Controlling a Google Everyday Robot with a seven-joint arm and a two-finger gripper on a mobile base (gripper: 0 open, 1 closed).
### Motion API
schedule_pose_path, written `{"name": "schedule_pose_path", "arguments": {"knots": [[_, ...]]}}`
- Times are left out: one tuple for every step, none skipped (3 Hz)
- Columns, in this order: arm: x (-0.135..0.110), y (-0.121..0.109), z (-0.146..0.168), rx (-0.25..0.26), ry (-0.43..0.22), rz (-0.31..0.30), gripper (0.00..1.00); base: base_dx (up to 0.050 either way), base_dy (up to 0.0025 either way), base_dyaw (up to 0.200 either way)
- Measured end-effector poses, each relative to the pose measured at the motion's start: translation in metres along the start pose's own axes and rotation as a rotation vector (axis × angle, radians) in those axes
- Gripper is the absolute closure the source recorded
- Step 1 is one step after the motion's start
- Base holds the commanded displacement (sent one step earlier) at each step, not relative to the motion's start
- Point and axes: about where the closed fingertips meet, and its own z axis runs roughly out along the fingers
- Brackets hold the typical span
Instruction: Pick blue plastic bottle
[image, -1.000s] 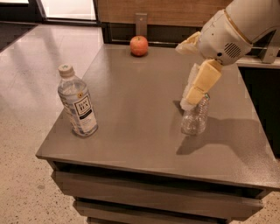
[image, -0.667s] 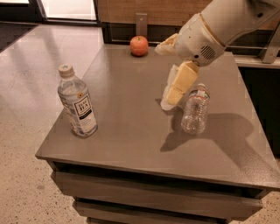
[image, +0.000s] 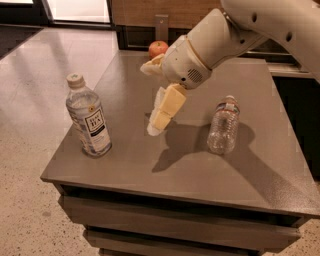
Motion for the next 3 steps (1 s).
{"name": "schedule_pose_path", "arguments": {"knots": [[-0.013, -0.008, 0.033, -0.034, -0.051, -0.009, 0.0, 0.0, 0.0, 0.0], [-0.027, -0.015, 0.056, -0.06, -0.106, -0.024, 0.0, 0.0, 0.0, 0.0], [-0.044, -0.019, 0.078, -0.098, -0.158, -0.049, 0.0, 0.0, 0.0, 0.0]]}}
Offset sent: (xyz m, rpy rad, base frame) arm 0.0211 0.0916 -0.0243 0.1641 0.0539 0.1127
